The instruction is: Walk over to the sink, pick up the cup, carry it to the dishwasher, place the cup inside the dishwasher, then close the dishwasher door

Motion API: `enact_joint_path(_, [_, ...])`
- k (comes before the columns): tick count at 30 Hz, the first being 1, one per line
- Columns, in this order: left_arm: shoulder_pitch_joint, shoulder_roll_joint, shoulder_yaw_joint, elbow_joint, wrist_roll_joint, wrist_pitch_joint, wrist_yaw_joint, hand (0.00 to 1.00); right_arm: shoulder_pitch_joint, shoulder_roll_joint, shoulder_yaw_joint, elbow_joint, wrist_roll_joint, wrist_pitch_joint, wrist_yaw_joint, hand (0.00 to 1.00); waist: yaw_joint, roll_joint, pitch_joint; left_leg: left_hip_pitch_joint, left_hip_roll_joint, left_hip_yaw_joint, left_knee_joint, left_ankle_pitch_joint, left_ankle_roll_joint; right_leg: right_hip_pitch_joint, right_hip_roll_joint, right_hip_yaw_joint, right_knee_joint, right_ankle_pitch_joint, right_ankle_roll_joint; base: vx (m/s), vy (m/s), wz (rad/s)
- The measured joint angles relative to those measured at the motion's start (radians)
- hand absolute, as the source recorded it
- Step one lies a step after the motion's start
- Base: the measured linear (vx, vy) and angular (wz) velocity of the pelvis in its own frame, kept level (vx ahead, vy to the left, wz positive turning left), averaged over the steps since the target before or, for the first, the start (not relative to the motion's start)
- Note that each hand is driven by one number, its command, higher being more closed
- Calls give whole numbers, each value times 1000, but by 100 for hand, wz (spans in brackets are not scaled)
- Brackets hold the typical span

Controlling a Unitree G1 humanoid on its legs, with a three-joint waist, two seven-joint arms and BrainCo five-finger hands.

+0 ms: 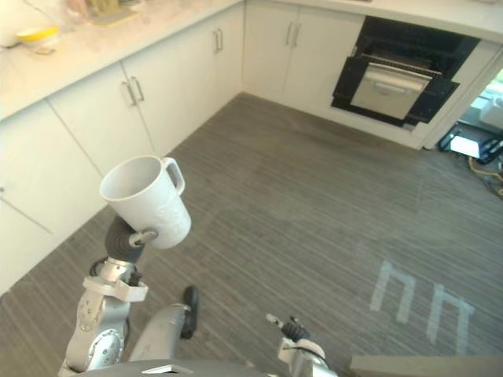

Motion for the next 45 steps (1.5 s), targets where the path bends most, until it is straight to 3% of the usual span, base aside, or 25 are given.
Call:
enact_joint_path(1, [-5, 6, -3, 3, 1, 19, 3, 100, 1, 8, 11, 0, 0, -6, 12, 0, -6, -7, 2, -1, -12, 7, 49, -23, 69, -33, -17, -13, 97, 22, 50, 414, 141, -26])
enact_joint_path(4, [-10, 28, -11, 2, 3, 44, -18, 100, 40, 30, 9, 0, 0, -5, 21, 0, -11, -58, -16, 52, -69, 44, 69, -94, 135, -89, -72, -27, 294, 93, 154, 544, 212, -2])
enact_joint_path(5, [-19, 34, -9, 1, 2, 48, -28, 100, 54, 40, 10, -8, -3, -4, 22, 0, -12, -70, -12, 99, -89, 60, 65, -133, 152, -144, -100, -42, 447, 190, 215, 377, 160, -15])
enact_joint_path(6, [-23, 41, -10, -8, 1, 59, -42, 100, 73, 56, 10, -29, -21, -5, 22, 0, -26, -84, -7, 177, -120, 59, 25, -160, 175, -206, -142, -81, 602, 360, 226, 456, 196, -11])
enact_joint_path(7, [-21, 49, -12, -18, 2, 63, -45, 100, 90, 66, 14, -32, -32, -7, 28, 0, -36, -90, -7, 217, -131, 58, -6, -165, 183, -239, -155, -95, 674, 381, 209, 450, 165, -12])
enact_joint_path(10, [-27, 52, -35, -27, 12, 65, -35, 100, 119, 56, 52, -114, -72, -37, 34, 0, -69, -75, -9, 439, -134, 50, -214, -160, 198, -450, -95, -197, 828, 208, 71, 444, 131, -23])
enact_joint_path(13, [-77, 74, -127, -24, 21, 78, -53, 100, 158, 65, 44, -210, -74, -65, 30, 0, -104, -65, -15, 578, -125, 19, -350, -168, 181, -655, -39, -384, 535, 133, 12, 619, 88, 17])
enact_joint_path(16, [-99, 72, -206, -15, 21, 90, -86, 100, 216, 84, -5, -310, -65, -73, 23, 0, -128, -21, -14, 661, -90, -22, -309, -251, 164, -684, 46, -378, -18, 318, 12, 644, -13, 51])
enact_joint_path(17, [-99, 72, -215, -15, 21, 90, -88, 100, 223, 87, -9, -319, -61, -78, 23, 0, -130, -19, -14, 683, -88, -32, -294, -270, 143, -685, 51, -363, -80, 349, 19, 705, -75, 63])
enact_joint_path(20, [-96, 64, -252, -11, 24, 83, -94, 100, 251, 87, -5, -362, -59, -91, 35, 0, -138, -9, -14, 808, -59, -55, -194, -377, 102, -682, 38, -326, -46, 385, -17, 759, -156, 66])
enact_joint_path(21, [-87, 49, -252, 3, 26, 67, -104, 100, 250, 82, -2, -364, -57, -88, 44, 0, -141, 2, -27, 828, -36, -53, -110, -395, 89, -700, 35, -325, 81, 500, -54, 964, -305, 58])
enact_joint_path(23, [-79, 20, -260, 20, 36, 65, -103, 100, 252, 42, -8, -396, -57, -77, 53, 0, -152, 62, -54, 791, 37, -48, 75, -357, 72, -720, 54, -378, 262, 440, -62, 890, -281, 30])
enact_joint_path(25, [-81, -4, -259, 39, 40, 65, -102, 100, 258, 17, -7, -461, -60, -25, 55, 0, -156, 116, -45, 679, 101, -3, 330, -49, 44, -673, 101, -389, 331, 296, -77, 735, -198, -5])
enact_joint_path(26, [-70, -13, -256, 57, 40, 66, -101, 100, 265, 11, 0, -484, -61, -9, 55, 0, -149, 116, -35, 621, 134, 23, 423, 202, 30, -614, 123, -378, 295, 264, -90, 784, -223, -5])
enact_joint_path(27, [-64, -19, -258, 67, 41, 72, -100, 100, 269, 14, 2, -500, -63, 6, 53, 0, -145, 123, -26, 505, 165, 29, 591, 137, 28, -508, 147, -380, 217, 242, -98, 774, -228, -6])
enact_joint_path(29, [-59, -14, -254, 67, 41, 70, -103, 100, 261, 20, 21, -500, -59, 16, 50, 0, -114, 102, -14, 336, 151, 52, 695, -28, 54, -361, 162, -358, 100, 231, -104, 804, -239, -34])
enact_joint_path(32, [-44, -13, -226, 73, 39, 37, -106, 100, 201, 17, 58, -498, -55, 21, 31, 0, -53, 88, -14, 145, 148, 123, 410, -171, 49, -190, 183, -273, -46, 226, -92, 683, -136, -82])
enact_joint_path(34, [-13, -17, -204, 86, 40, 22, -110, 100, 157, 18, 80, -494, -52, 18, 15, 0, -37, 83, -16, 127, 115, 88, 14, -139, 23, -127, 180, -207, -77, 205, -61, 714, -9, -108])
enact_joint_path(36, [24, -13, -200, 81, 40, 9, -112, 100, 101, 18, 80, -450, 7, -20, -18, 0, -27, 76, -14, 129, 91, -69, -337, -24, -22, -37, 168, -112, -82, 136, -30, 742, 133, -115])
enact_joint_path(38, [31, -4, -203, 81, 45, 0, -113, 100, 98, 15, 79, -429, 12, -60, -47, 0, -28, 66, -19, 118, 92, -81, -358, -3, -27, 17, 150, -74, -66, 56, -14, 721, 245, -84])
enact_joint_path(39, [25, 10, -202, 90, 62, -5, -121, 100, 98, 22, 57, -375, 25, -96, -73, 0, -37, 14, -30, 116, 50, -68, -284, 180, -4, 55, 94, -50, -30, -8, 34, 855, 343, -59])
enact_joint_path(41, [1, 34, -199, 102, 62, -6, -134, 100, 105, 53, -5, -300, 55, -128, -92, 0, -55, -40, -56, 79, 2, -38, -158, 157, 42, 28, 32, -49, 68, -26, 65, 719, 270, -19])
enact_joint_path(43, [-70, 40, -182, 124, 59, -8, -152, 100, 101, 85, -136, -196, 48, -239, -119, 0, -57, -69, -54, 37, -21, -3, 34, 24, 85, -14, -4, -94, 238, 38, 74, 713, 206, 1])
enact_joint_path(44, [-93, 50, -163, 134, 59, -7, -156, 100, 106, 98, -186, -176, 42, -284, -129, 0, -62, -75, -49, 60, -28, 16, 87, -20, 109, -18, -16, -137, 315, 111, 74, 650, 214, -12])
enact_joint_path(45, [-102, 73, -149, 130, 45, -7, -170, 100, 131, 110, -214, -176, 50, -334, -151, 0, -65, -82, -41, 161, -47, 27, 56, -83, 120, -45, -54, -199, 461, 265, 67, 586, 234, -23])
